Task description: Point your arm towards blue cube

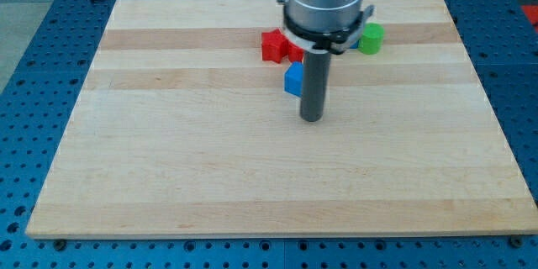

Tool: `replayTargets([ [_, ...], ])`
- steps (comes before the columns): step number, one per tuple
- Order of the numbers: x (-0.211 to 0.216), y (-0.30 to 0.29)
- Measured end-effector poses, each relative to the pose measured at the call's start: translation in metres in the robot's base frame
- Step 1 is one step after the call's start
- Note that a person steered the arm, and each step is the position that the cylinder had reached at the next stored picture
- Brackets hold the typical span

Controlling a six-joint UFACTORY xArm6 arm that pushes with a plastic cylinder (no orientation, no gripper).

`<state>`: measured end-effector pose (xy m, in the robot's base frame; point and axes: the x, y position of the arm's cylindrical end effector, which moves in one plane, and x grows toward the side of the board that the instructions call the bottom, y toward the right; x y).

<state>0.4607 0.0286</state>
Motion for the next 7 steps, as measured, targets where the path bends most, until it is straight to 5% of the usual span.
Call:
replayTargets([
  [3,-0.003,-0.074],
  [7,-0.027,-0.077],
])
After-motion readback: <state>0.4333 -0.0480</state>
